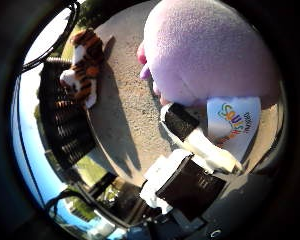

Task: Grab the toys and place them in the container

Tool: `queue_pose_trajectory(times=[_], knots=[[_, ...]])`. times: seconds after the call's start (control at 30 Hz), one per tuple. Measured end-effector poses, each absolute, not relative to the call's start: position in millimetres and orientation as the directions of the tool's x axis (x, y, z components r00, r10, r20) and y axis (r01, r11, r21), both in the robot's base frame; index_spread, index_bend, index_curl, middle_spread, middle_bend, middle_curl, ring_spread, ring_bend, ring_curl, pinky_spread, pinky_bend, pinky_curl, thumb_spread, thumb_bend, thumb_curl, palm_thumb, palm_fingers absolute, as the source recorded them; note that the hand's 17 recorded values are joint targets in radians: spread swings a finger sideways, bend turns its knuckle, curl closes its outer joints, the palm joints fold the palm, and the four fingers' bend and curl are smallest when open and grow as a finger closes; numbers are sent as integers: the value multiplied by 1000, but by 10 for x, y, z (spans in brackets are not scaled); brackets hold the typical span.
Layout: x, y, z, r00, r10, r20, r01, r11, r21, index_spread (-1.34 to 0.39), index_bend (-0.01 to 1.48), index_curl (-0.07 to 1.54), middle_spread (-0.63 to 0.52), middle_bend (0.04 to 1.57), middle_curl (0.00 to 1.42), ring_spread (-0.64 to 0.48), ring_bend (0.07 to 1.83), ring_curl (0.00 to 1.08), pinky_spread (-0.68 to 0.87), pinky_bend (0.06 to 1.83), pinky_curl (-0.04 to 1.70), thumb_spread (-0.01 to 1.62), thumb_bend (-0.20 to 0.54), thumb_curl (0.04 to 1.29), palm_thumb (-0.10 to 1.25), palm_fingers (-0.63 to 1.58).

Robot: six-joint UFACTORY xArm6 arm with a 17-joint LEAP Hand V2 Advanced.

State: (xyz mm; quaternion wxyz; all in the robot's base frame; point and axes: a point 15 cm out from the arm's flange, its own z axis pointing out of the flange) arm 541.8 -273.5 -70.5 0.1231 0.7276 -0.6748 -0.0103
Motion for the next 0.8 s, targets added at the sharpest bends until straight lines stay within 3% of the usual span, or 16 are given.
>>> queue_pose_trajectory(times=[0.07,0.13,0.23,0.4,0.57,0.8], knots=[[5396,-2779,-699,106,-979,173,-976,-69,208,-150,198,233,-12,462,428,241,730,379,444,609,297,1122,-1,345,549,1120],[5369,-2821,-691,122,-973,196,-971,-76,225,-213,171,248,-38,586,497,198,878,463,440,724,371,1120,16,373,622,1226],[5287,-2831,-692,127,-972,198,-964,-74,257,-337,183,222,-103,816,640,95,1139,598,416,934,502,1091,42,437,778,1140],[5245,-2976,-446,94,-975,200,-966,-40,256,-511,315,225,-160,1016,785,3,1242,691,356,1204,651,1055,75,531,946,1121],[4962,-2984,-88,69,-981,183,-934,1,358,-667,466,255,-186,1111,883,-55,1297,748,296,1320,753,1067,59,599,979,1038],[4753,-2431,1064,87,-995,46,-900,-58,432,-830,626,325,-205,1182,975,-99,1364,807,238,1389,843,1090,22,669,978,931]])
